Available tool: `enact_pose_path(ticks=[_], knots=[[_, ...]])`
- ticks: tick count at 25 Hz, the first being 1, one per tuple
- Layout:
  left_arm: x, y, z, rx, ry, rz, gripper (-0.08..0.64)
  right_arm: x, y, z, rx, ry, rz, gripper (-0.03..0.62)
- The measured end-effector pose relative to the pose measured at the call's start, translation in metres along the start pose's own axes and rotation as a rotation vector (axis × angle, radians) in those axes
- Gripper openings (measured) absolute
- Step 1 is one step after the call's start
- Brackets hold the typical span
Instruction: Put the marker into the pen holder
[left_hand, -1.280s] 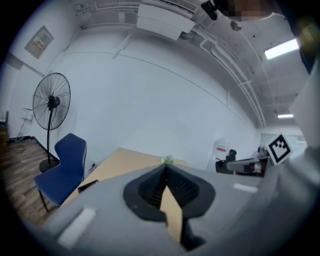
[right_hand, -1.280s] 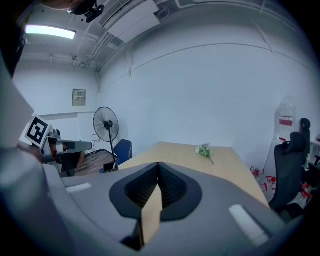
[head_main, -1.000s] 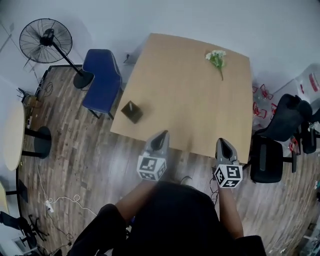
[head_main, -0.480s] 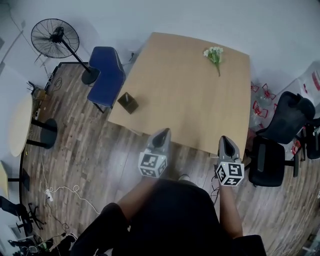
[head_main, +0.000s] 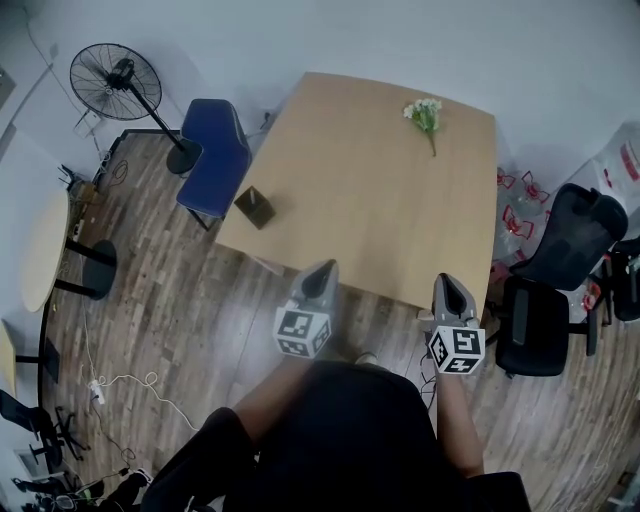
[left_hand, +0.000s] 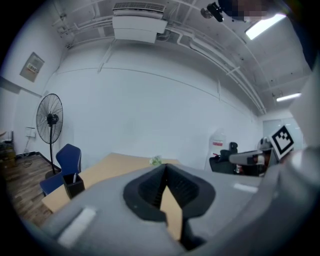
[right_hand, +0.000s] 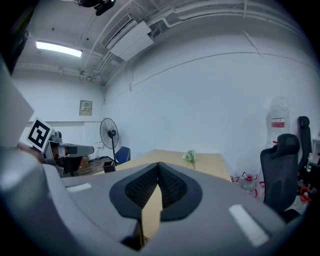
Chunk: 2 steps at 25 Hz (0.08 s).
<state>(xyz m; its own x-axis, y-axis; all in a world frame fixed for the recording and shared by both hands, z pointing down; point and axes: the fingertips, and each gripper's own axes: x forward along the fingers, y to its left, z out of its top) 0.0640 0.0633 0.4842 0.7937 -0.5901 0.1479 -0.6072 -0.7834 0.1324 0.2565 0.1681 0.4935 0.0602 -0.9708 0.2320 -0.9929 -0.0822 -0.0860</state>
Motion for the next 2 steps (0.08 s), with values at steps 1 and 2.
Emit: enact_pose_path(ticks=[1, 2], knots=[[-0.0007, -0.0021, -0.001, -0.001, 0.0, 0.0, 0.003, -0.0018, -0.0012, -0.0006, 0.0, -0.001, -0.001, 0.003], [-0.0014, -0.0043, -0.002, -0.003, 0.0, -0.001, 0.003, -0.0035, -0.0025, -0.0013, -0.001, -0.001, -0.001, 0.003]])
